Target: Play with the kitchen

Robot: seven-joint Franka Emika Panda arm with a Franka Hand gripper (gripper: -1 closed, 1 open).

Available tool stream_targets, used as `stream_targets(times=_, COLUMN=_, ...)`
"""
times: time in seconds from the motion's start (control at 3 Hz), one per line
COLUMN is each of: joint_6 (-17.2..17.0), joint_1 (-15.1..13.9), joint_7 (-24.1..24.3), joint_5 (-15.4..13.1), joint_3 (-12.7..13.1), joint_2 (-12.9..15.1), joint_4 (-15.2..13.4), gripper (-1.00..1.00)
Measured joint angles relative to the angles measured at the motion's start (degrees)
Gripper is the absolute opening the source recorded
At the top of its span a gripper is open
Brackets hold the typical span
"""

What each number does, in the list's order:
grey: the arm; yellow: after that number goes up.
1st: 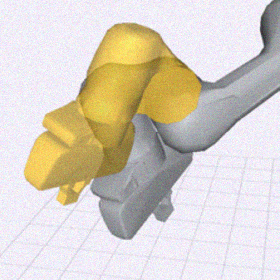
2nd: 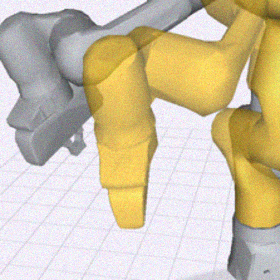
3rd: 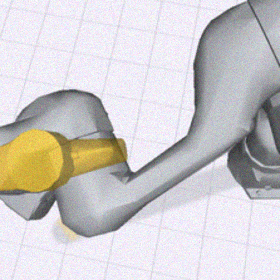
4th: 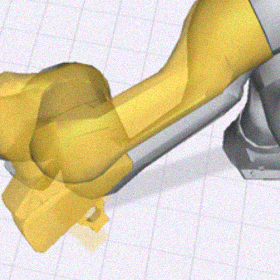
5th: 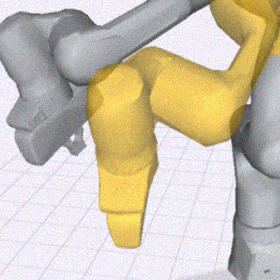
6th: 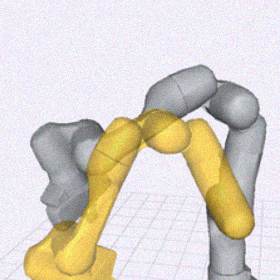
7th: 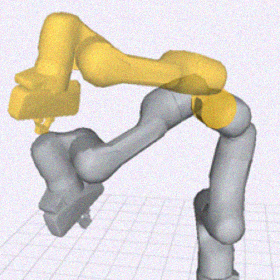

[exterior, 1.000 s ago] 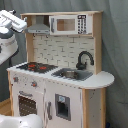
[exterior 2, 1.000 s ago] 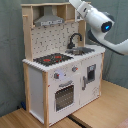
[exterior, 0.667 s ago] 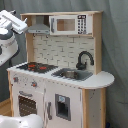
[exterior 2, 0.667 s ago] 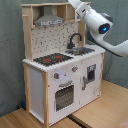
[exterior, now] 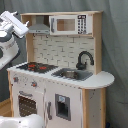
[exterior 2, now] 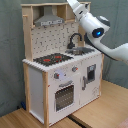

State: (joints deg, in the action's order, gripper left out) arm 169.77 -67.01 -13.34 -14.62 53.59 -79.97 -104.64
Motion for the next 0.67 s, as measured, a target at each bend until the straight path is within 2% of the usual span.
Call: stream_targets(times=0.67, joint_6=-8.01, joint_1=-1.56, joint_7=12.12, joint_5=0.0, joint_3=0.16, joint_2=-3.1, joint_4=1.6, gripper=1.0)
